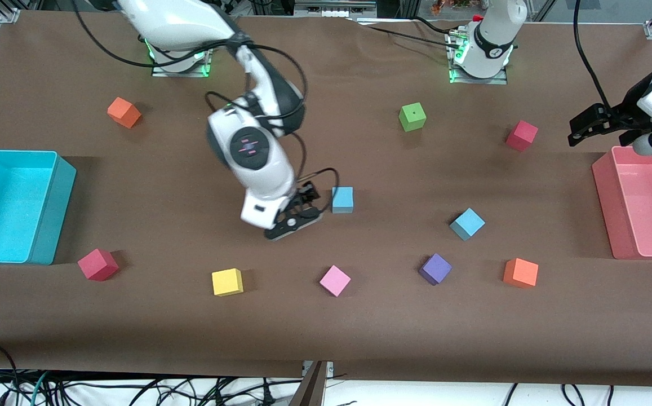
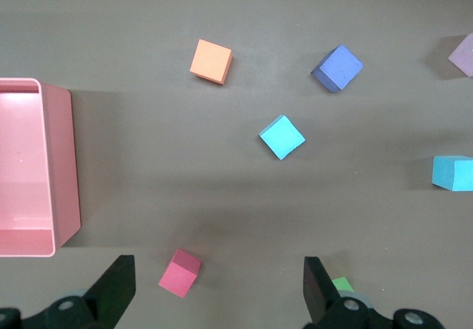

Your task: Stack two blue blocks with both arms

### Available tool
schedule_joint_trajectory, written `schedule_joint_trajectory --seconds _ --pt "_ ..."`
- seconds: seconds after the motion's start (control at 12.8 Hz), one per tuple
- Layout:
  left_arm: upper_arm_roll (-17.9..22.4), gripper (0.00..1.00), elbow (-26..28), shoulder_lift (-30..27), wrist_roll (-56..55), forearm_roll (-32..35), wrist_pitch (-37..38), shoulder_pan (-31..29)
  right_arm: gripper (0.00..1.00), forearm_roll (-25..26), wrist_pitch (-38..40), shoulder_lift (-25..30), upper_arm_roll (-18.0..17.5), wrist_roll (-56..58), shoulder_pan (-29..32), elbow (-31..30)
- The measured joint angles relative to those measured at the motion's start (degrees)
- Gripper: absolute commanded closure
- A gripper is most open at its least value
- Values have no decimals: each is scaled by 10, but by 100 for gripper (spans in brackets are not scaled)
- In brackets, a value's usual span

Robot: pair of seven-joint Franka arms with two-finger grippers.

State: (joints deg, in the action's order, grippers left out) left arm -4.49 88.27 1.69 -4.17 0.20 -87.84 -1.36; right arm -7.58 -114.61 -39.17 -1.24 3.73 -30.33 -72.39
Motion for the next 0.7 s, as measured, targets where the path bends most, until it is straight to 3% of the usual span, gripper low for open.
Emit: schedule_joint_trajectory --seconds 0.23,0.39,0.54,0.7 --pt "-4 0 -2 2 6 0 0 3 0 -80 -17 9 0 231 56 -44" --pt "-11 0 -1 13 10 0 0 7 0 -142 -103 7 -1 351 62 -100" --pt "-17 0 -1 34 11 0 0 8 0 -249 -222 3 -8 482 59 -171" --pt "-28 0 -1 52 12 0 -2 9 0 -358 -295 -6 -23 605 56 -219"
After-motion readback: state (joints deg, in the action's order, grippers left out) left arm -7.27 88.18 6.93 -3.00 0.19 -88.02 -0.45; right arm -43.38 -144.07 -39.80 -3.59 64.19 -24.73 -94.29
